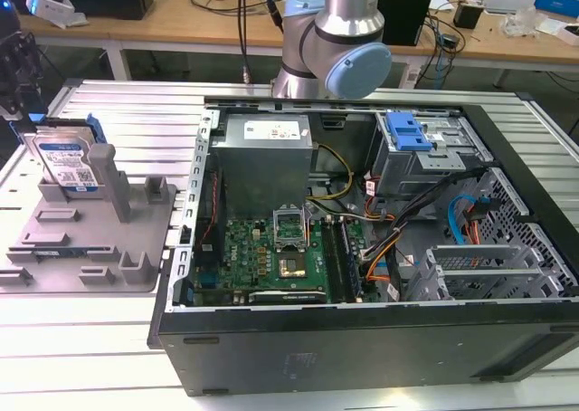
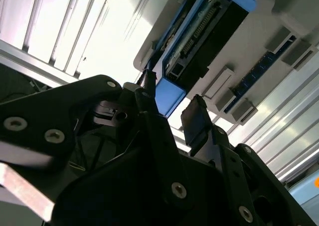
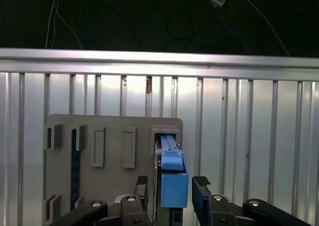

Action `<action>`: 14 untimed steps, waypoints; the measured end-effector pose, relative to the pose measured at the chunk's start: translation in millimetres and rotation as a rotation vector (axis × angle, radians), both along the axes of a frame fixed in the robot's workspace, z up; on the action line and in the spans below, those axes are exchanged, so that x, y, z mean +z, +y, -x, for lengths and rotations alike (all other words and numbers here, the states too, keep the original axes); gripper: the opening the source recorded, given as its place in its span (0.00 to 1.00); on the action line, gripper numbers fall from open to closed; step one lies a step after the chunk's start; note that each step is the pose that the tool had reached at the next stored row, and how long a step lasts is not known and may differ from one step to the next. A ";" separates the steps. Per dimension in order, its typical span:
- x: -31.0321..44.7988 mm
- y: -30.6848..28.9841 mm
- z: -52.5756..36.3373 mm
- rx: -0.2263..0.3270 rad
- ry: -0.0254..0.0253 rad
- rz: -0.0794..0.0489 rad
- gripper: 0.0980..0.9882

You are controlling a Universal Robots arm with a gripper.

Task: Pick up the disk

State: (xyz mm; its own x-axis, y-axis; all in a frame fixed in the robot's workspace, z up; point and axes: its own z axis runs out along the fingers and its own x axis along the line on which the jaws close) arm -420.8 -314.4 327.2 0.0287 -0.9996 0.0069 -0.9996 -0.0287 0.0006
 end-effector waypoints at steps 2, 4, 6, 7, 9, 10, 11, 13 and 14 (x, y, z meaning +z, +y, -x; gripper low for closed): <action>-0.7 0.0 0.0 -0.004 -0.0002 0.000 0.43; -1.8 -0.1 0.0 -0.009 -0.0001 0.000 0.43; -2.8 -0.2 0.0 -0.013 0.0000 0.000 0.43; -3.2 -0.3 0.0 -0.015 -0.0001 0.000 0.43; -4.1 -0.5 0.0 -0.020 -0.0001 0.000 0.43; -4.6 -0.6 0.0 -0.023 -0.0001 0.000 0.43; -5.0 -0.6 0.0 -0.026 -0.0001 0.000 0.43; -5.8 -0.8 -0.1 -0.032 -0.0001 0.000 0.43; -6.4 -0.8 -0.1 -0.036 -0.0001 0.000 0.43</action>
State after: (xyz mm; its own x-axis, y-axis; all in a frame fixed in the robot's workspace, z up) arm -420.8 -315.2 320.8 -0.0077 -0.9999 0.0069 -1.0000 0.0077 0.0005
